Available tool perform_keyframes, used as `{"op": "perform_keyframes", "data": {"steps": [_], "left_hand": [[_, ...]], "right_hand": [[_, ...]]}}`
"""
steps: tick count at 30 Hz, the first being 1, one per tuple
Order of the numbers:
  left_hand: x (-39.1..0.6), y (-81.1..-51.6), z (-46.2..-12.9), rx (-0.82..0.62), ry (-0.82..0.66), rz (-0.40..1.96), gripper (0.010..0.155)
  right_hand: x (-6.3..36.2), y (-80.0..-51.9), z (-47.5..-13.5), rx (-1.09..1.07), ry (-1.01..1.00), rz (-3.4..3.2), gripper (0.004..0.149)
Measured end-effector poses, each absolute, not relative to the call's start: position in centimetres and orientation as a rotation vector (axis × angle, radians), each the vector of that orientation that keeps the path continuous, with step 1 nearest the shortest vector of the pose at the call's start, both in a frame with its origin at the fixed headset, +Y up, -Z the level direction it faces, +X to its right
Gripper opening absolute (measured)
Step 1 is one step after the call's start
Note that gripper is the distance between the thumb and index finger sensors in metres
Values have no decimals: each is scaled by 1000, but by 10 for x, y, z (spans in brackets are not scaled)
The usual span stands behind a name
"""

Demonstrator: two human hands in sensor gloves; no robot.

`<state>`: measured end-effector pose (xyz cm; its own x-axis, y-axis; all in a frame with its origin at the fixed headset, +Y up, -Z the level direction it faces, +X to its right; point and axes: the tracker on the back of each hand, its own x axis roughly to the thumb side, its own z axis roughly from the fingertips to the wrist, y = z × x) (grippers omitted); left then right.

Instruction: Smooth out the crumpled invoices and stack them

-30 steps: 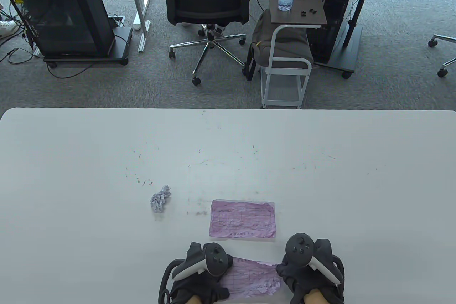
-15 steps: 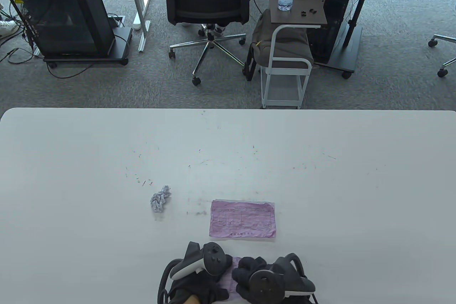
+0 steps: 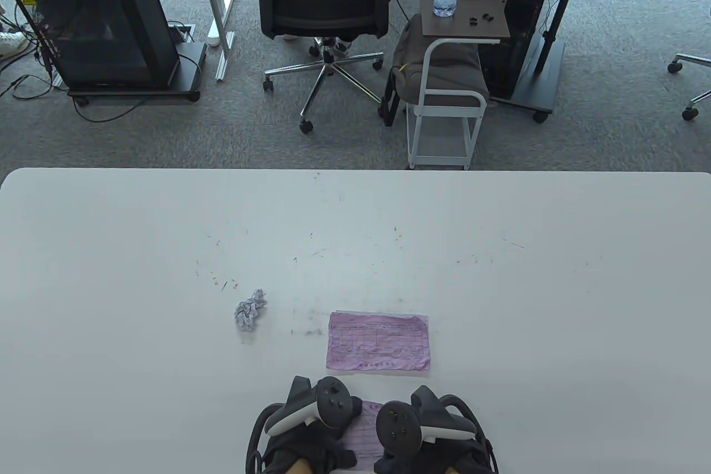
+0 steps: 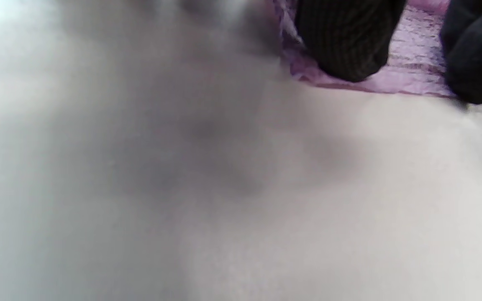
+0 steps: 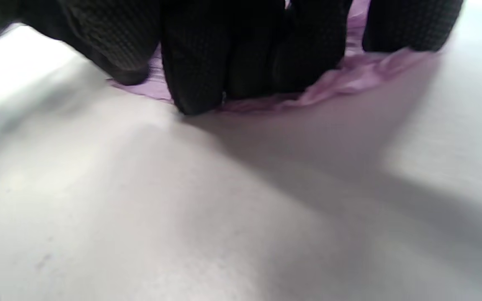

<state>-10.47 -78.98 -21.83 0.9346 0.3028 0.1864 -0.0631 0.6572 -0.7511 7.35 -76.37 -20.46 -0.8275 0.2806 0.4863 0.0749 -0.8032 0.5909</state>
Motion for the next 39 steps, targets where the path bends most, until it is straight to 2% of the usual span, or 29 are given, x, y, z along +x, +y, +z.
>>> {"op": "perform_keyframes", "data": {"steps": [2, 11, 15, 19, 23, 29, 31, 33, 35, 37, 39], "left_hand": [[-105, -790, -218, -831, -308, 213, 80], [-105, -791, -218, -831, -308, 221, 80], [-105, -791, -219, -825, -304, 223, 80], [-106, -790, -219, -832, -302, 222, 80], [-106, -790, -220, -837, -304, 226, 80], [-106, -790, -220, -839, -313, 221, 80], [-106, -790, -220, -840, -312, 221, 80], [-106, -790, -220, -841, -312, 221, 80], [-106, -790, -220, -842, -313, 220, 80], [-106, -790, -220, -843, -313, 219, 80], [-105, -790, -220, -844, -313, 216, 80]], "right_hand": [[85, -765, -209, 749, 954, 2761, 35], [120, -769, -218, 429, 1028, 2813, 36], [134, -763, -221, 393, 994, 2739, 39], [140, -737, -218, 451, 505, 2718, 40], [117, -725, -210, 701, 253, 2667, 42], [66, -745, -193, 1148, 364, 2707, 45], [56, -754, -190, 1212, 467, 2731, 51], [52, -762, -189, 1214, 607, 2747, 57], [53, -771, -191, 1116, 795, 2812, 62], [55, -771, -194, 1063, 775, 2863, 65], [58, -771, -197, 951, 835, 2938, 65]]}}
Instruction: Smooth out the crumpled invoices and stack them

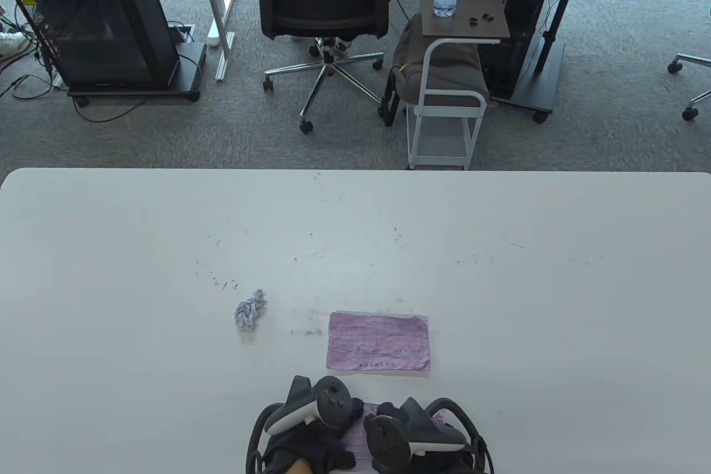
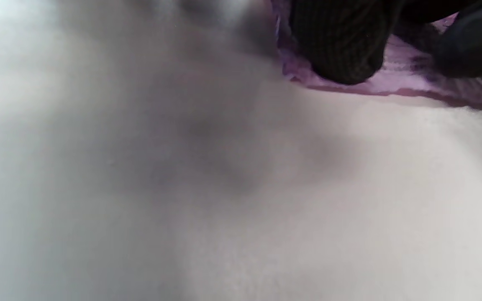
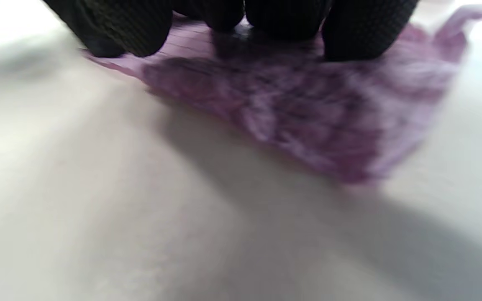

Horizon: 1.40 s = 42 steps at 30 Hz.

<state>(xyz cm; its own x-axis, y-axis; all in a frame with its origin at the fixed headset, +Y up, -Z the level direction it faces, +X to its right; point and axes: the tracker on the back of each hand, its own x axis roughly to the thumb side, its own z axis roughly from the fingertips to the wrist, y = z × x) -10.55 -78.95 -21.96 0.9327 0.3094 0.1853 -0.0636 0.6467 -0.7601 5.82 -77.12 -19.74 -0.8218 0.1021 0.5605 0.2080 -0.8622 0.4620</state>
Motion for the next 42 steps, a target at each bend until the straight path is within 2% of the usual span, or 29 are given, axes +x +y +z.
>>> {"op": "perform_keyframes", "data": {"steps": [4, 11, 19, 24, 27, 28, 30, 32, 36, 39, 41, 42], "left_hand": [[-105, -789, -219, -844, -308, 212, 83], [-105, -789, -218, -843, -302, 205, 84], [-105, -790, -218, -843, -306, 220, 84], [-106, -790, -219, -843, -309, 224, 84], [-106, -790, -219, -844, -309, 226, 84], [-106, -790, -219, -844, -309, 226, 84], [-106, -791, -219, -843, -310, 228, 84], [-106, -791, -219, -844, -311, 228, 84], [-107, -791, -219, -843, -313, 229, 84], [-107, -791, -219, -844, -313, 230, 84], [-107, -791, -219, -844, -313, 229, 84], [-107, -791, -219, -844, -313, 229, 84]], "right_hand": [[66, -771, -202, -731, -815, -2840, 64], [84, -765, -210, -424, -775, -2940, 51], [115, -763, -218, -243, -795, -3085, 45], [143, -760, -223, -197, -728, -3275, 52], [151, -755, -223, -325, -646, -3422, 53], [146, -753, -222, -474, -600, -3489, 52], [137, -749, -220, -639, -562, -3509, 51], [116, -745, -215, -921, -537, -3436, 50], [71, -746, -198, -1327, -615, -3127, 48], [52, -756, -189, -1408, -747, -2920, 49], [46, -766, -187, -1353, -913, -2819, 51], [47, -766, -186, -1324, -920, -2798, 50]]}}
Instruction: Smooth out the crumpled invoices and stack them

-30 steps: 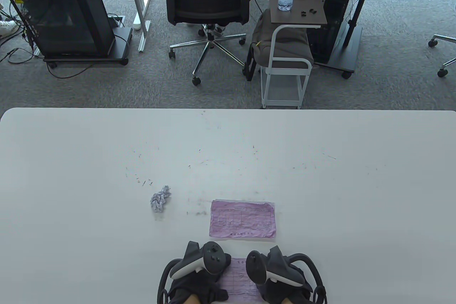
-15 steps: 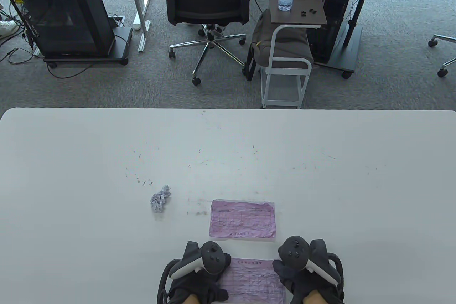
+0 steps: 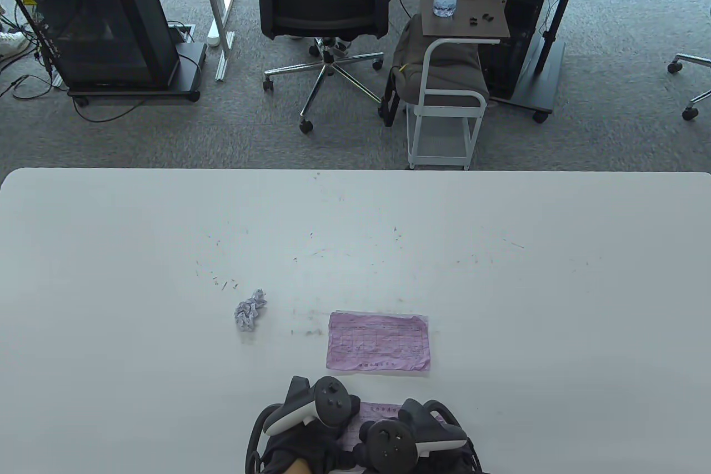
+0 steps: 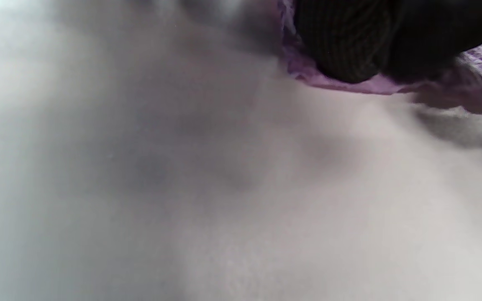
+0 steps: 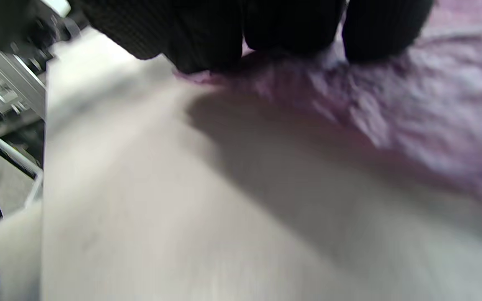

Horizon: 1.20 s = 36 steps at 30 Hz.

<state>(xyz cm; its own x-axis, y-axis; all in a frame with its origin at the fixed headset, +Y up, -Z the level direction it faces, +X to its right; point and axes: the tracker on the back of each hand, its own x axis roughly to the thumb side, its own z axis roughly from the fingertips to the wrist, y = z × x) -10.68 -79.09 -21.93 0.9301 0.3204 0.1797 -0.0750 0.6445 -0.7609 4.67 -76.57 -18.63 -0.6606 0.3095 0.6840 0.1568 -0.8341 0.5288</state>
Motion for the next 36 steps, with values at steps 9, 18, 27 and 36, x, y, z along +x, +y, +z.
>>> {"op": "perform_keyframes", "data": {"steps": [9, 18, 27, 36], "left_hand": [[-106, -791, -219, -845, -311, 226, 84], [-106, -791, -218, -844, -310, 226, 84], [-106, -791, -218, -843, -310, 234, 84], [-106, -791, -219, -844, -309, 236, 84]], "right_hand": [[59, -764, -198, 1074, 893, 2680, 40], [85, -766, -210, 772, 1000, 2758, 35], [112, -758, -217, 646, 842, 2803, 38], [85, -740, -205, 979, 294, 2799, 53]]}}
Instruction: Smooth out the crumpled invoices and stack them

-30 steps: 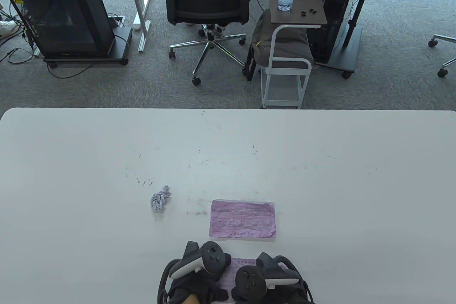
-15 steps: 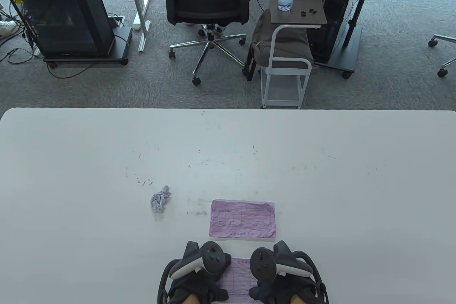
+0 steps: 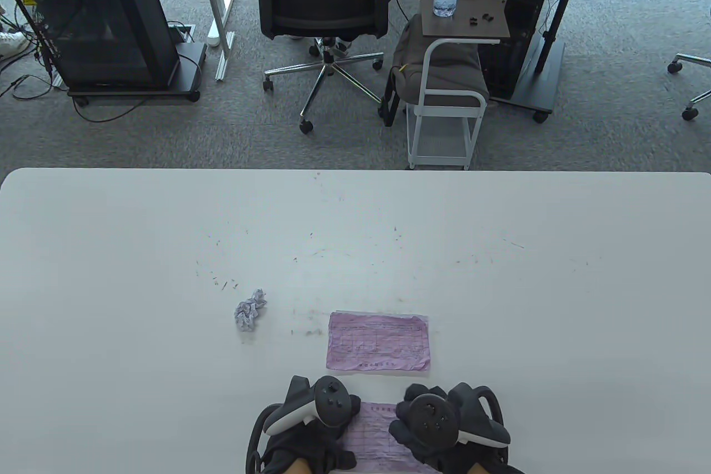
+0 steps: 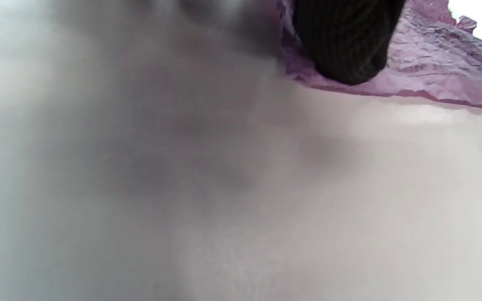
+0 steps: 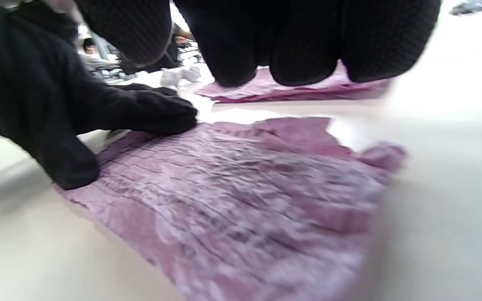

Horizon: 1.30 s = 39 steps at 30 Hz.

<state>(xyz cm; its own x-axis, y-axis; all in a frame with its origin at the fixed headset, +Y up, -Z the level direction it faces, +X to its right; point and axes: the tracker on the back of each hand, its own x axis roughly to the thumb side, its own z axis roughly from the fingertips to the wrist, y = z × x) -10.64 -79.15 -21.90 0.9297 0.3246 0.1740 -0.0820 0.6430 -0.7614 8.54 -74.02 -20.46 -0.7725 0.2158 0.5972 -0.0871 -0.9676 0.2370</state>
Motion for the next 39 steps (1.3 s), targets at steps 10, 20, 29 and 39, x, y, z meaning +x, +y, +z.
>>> {"op": "perform_keyframes", "data": {"steps": [10, 20, 29, 39], "left_hand": [[-107, -792, -219, -845, -312, 236, 84], [-106, -792, -220, -845, -311, 238, 84], [-106, -792, -220, -847, -310, 240, 84], [-106, -792, -219, -846, -308, 245, 84]], "right_hand": [[56, -772, -195, 1187, 811, 2820, 59], [71, -768, -205, 900, 811, 2870, 56], [97, -762, -217, 634, 775, 2938, 51], [84, -743, -205, 993, 577, 2714, 51]]}}
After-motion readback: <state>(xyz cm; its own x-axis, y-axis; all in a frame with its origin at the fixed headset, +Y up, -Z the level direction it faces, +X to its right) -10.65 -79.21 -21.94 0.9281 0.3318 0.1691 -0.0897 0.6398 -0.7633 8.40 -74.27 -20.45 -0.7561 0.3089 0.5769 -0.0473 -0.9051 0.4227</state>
